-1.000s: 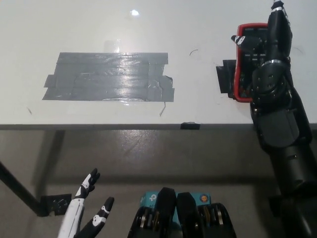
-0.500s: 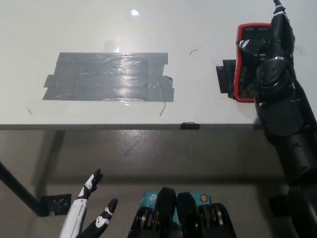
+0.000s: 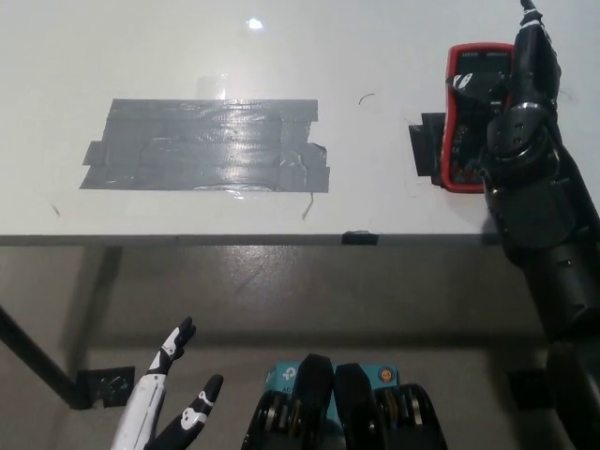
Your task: The robot first picks the multimeter with right hand and then unfolds the black stand on the back of it using left hand
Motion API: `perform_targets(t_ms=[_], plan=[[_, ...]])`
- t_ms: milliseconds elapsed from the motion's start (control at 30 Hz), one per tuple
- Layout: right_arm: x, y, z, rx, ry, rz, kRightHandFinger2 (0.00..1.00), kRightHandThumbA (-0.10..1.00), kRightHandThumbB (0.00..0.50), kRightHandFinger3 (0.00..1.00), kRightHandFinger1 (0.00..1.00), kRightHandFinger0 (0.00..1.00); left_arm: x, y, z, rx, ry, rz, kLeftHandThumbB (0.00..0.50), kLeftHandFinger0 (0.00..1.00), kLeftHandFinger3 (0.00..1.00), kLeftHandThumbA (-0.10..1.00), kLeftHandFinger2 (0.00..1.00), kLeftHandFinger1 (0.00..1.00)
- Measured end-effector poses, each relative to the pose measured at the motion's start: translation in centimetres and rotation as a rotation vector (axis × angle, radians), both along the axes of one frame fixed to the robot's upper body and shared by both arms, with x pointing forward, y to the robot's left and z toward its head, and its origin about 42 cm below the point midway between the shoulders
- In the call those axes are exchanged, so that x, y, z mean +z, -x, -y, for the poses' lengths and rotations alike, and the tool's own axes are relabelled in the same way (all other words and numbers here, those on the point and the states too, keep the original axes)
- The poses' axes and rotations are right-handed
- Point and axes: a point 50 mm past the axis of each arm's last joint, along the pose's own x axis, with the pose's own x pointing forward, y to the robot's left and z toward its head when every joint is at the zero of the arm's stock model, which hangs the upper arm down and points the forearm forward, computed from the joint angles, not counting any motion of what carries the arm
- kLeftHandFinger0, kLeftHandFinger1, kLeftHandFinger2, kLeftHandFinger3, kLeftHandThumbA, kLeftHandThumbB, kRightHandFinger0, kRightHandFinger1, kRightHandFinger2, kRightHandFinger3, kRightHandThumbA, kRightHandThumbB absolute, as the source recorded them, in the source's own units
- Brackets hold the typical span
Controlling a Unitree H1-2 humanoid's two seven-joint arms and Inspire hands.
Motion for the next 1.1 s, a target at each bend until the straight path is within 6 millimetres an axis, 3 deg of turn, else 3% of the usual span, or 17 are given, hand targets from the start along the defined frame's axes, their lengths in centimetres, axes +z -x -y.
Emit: perform_targets(t_ms=[200,400,1100], plan=[[0.0,0.0,-0.6,0.01,-0.004,-0.003,1.0,1.0,0.48,1.0,1.0,1.0,0.1,-0.1,-0.1,-0.002,-0.01,0.003,0.074,1.0,1.0,0.81,1.0,1.0],[-1.4,-0.2,-1.6,0.014,-0.026,-0.054,1.0,1.0,0.497,1.0,1.0,1.0,0.1,-0.2,-0.2,-0.003,-0.019,0.005,0.076,1.0,1.0,0.82,1.0,1.0],[-2.3,-0.4,-1.2,-0.064,-0.075,-0.019,1.0,1.0,0.476,1.0,1.0,1.0,0.3,-0.3,-0.2,-0.005,-0.029,0.011,0.081,1.0,1.0,0.81,1.0,1.0]])
